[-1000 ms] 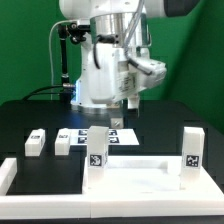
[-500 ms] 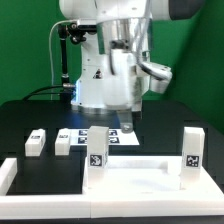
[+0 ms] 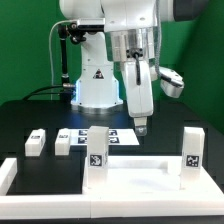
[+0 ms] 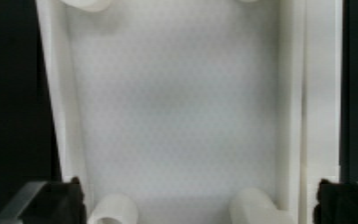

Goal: Assemble desk

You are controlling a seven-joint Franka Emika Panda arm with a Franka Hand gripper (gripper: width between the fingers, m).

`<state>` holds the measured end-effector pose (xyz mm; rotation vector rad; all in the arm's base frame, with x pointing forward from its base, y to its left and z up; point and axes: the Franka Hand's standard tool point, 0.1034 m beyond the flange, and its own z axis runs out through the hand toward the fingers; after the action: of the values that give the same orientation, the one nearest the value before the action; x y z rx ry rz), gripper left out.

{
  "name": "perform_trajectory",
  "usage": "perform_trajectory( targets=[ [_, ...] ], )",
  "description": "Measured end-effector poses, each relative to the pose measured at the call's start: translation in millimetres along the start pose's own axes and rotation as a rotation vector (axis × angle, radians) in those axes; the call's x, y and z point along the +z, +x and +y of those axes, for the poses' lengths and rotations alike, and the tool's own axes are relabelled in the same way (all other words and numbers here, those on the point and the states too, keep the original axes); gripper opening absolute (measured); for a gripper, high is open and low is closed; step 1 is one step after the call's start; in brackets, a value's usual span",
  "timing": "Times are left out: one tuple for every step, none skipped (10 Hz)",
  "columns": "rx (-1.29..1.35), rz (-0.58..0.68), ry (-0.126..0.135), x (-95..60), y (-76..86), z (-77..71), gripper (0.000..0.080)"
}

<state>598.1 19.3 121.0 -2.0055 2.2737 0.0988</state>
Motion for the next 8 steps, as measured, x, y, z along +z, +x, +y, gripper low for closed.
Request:
perform_trajectory(
  targets=[
    [0.0,0.0,-0.001,0.6,0.1,0.3,0.0649],
    [-0.002,0.001,-0.004,2.2,-0.8,1.7,0.0649],
    [-0.012,0.009,-0.008,12.8,-6.3,12.6,0.0649],
    [-0.026,0.024,-0.029,30.1,-10.6,34.1,0.0649],
    [-0.035,0.036,-0.057,44.0,-11.8,50.6,0.0649],
    [-0.039,0.049,-0.075,55.7,-12.6,57.3,0.0649],
    [-0.045,0.064,-0.091,68.5,-13.5,62.8,0.0649],
    [-0.052,0.078,-0.101,78.9,-14.6,67.5,0.0649]
  ],
)
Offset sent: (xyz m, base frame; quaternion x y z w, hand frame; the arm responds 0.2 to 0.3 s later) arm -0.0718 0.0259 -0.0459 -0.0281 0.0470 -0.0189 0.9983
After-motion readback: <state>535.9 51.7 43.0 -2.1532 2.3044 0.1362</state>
